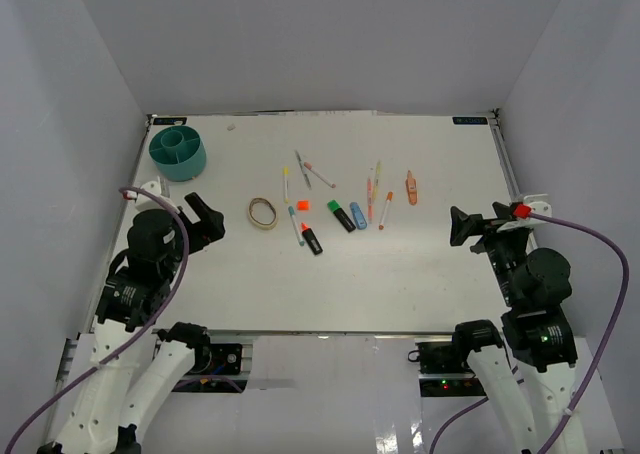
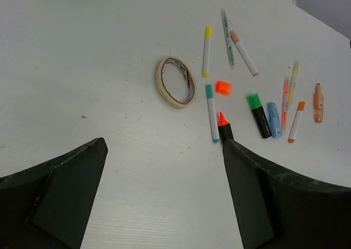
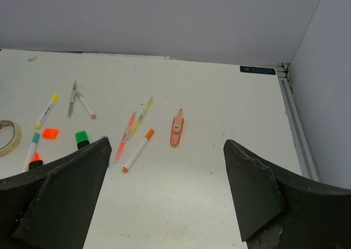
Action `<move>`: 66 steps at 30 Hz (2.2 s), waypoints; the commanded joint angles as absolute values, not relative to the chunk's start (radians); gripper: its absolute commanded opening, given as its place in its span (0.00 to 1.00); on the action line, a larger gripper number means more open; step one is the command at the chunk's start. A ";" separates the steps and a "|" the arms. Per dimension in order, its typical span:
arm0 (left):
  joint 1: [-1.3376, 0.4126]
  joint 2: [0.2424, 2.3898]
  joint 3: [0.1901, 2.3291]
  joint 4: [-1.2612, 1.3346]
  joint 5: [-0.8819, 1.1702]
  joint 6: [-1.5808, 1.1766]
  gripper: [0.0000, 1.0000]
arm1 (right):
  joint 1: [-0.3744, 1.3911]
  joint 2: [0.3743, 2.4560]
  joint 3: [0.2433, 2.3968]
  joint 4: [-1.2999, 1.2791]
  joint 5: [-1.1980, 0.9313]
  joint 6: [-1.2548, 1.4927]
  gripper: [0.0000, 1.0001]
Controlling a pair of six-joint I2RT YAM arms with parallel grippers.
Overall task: Sort the stationery into containers
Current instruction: Pick up the stationery from the center of the board.
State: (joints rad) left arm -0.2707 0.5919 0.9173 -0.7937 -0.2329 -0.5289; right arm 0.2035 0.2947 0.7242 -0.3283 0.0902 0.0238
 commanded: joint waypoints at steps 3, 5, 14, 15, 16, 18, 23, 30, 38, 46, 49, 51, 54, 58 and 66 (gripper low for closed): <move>-0.275 0.664 0.882 -0.746 -0.187 -0.546 0.98 | 0.207 0.339 0.758 -0.360 0.104 0.049 0.90; -0.275 0.713 0.877 -0.732 -0.178 -0.557 0.98 | 0.207 0.374 0.756 -0.380 0.097 0.086 0.90; -0.275 1.024 0.920 -0.651 -0.196 -0.577 0.98 | 0.207 0.538 0.753 -0.420 -0.036 0.152 0.90; -0.275 1.057 0.934 -0.628 -0.201 -0.581 0.98 | 0.207 0.551 0.752 -0.419 -0.049 0.161 0.90; -0.273 1.124 0.940 -0.614 -0.207 -0.581 0.98 | 0.207 0.558 0.744 -0.419 -0.058 0.164 0.90; -0.267 1.195 0.963 -0.565 -0.219 -0.583 0.98 | 0.207 0.574 0.733 -0.420 -0.078 0.164 0.90; -0.190 1.449 1.034 -0.499 -0.180 -0.614 0.98 | 0.207 0.588 0.726 -0.430 -0.064 0.163 0.90; -0.183 1.655 1.166 -0.451 -0.178 -0.594 0.98 | 0.207 0.587 0.703 -0.410 -0.103 0.161 0.90; -0.190 1.746 1.210 -0.446 -0.166 -0.525 0.96 | 0.209 0.629 0.713 -0.405 -0.120 0.152 0.90; -0.242 1.816 1.183 -0.448 -0.222 -0.511 0.86 | 0.209 0.632 0.701 -0.388 -0.123 0.150 0.90; -0.244 1.839 1.193 -0.448 -0.229 -0.511 0.81 | 0.210 0.627 0.700 -0.387 -0.123 0.147 0.90; -0.245 1.851 1.198 -0.448 -0.242 -0.511 0.79 | 0.209 0.621 0.696 -0.385 -0.123 0.147 0.90; -0.245 1.864 1.204 -0.446 -0.250 -0.509 0.75 | 0.209 0.611 0.686 -0.377 -0.127 0.147 0.90; -0.245 1.867 1.207 -0.439 -0.268 -0.508 0.68 | 0.212 0.601 0.684 -0.374 -0.127 0.147 0.90; -0.245 1.839 1.184 -0.407 -0.296 -0.497 0.49 | 0.224 0.575 0.678 -0.371 -0.120 0.141 0.90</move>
State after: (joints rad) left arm -0.2481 1.8610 1.1904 -0.4408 -0.2626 -0.5056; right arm 0.2119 0.5907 0.6880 -0.4145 -0.1150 0.1497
